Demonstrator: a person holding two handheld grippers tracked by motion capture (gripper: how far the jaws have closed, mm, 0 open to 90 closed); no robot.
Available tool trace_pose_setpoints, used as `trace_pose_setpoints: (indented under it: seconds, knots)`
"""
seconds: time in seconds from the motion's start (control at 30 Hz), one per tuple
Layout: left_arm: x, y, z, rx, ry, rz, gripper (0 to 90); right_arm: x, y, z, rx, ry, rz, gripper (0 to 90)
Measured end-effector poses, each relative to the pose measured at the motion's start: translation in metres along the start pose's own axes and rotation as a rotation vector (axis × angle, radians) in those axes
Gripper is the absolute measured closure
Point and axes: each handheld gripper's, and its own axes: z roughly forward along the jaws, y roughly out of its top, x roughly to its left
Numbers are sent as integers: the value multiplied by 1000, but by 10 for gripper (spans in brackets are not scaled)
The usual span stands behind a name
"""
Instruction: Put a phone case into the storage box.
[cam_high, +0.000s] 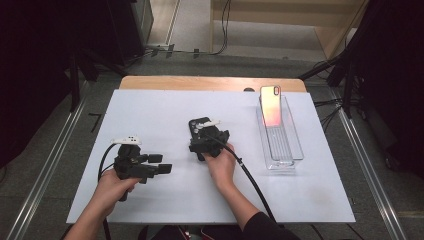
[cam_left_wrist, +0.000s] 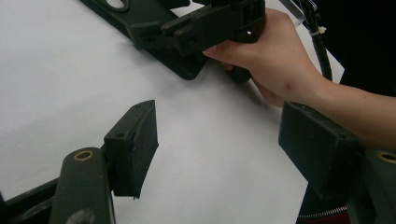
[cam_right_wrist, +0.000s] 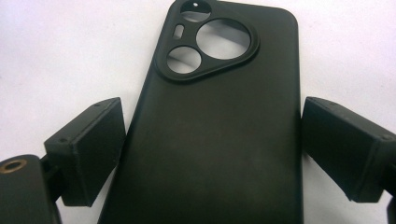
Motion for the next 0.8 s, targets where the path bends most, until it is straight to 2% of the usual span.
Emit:
trace_pose_setpoints:
  seconds: [0.8]
  knots:
    - [0,0,-1,-3,1,-2,287,0,-1,-1,-10,-5,7,108]
